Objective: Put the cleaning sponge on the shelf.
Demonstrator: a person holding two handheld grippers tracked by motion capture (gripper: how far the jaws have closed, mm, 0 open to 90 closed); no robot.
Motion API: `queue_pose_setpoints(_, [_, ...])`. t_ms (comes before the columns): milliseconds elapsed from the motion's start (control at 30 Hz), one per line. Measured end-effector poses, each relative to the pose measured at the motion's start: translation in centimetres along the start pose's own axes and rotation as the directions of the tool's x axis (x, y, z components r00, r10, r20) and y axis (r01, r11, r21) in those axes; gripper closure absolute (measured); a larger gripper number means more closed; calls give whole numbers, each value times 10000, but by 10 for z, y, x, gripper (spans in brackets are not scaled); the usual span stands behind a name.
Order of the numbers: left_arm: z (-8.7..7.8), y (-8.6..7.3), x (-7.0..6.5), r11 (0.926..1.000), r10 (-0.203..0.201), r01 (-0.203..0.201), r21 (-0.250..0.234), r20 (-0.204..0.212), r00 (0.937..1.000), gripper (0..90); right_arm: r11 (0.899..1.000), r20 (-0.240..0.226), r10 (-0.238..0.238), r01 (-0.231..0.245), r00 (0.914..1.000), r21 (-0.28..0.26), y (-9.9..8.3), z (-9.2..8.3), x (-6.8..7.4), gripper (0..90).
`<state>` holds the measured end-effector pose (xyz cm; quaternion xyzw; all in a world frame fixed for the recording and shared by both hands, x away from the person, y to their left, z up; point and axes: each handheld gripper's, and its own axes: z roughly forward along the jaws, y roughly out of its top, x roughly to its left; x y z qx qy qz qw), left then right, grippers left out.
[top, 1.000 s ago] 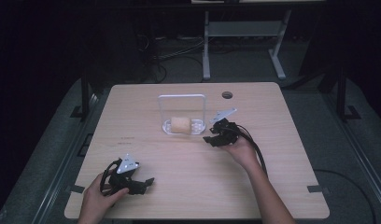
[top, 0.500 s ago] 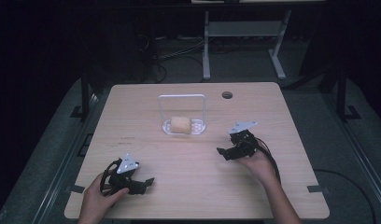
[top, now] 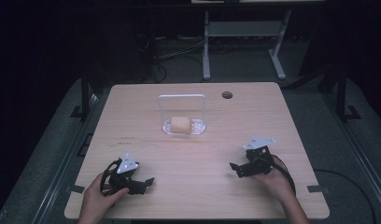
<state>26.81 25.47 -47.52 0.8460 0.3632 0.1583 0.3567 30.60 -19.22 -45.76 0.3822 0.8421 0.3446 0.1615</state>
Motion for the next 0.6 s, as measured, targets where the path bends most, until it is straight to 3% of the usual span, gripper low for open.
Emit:
queue_pose_setpoints(200, [0, 0, 0, 10000, -13, 13, -9, 2, 10000, 122, 9970, 453, 527, -500, 9976, -588, -24, -11, -3, 31])
queue_pose_setpoints(367, [0, 0, 0, 10000, -13, 13, -9, 3, 10000, 122, 9965, 548, 744, -721, 9957, -424, -36, -8, -6, 32])
queue_pose_setpoints(600, [0, 0, 0, 10000, -16, 16, -10, 3, 10000, 122, 9975, 616, 687, -676, 9957, -192, -40, -6, -5, 31])
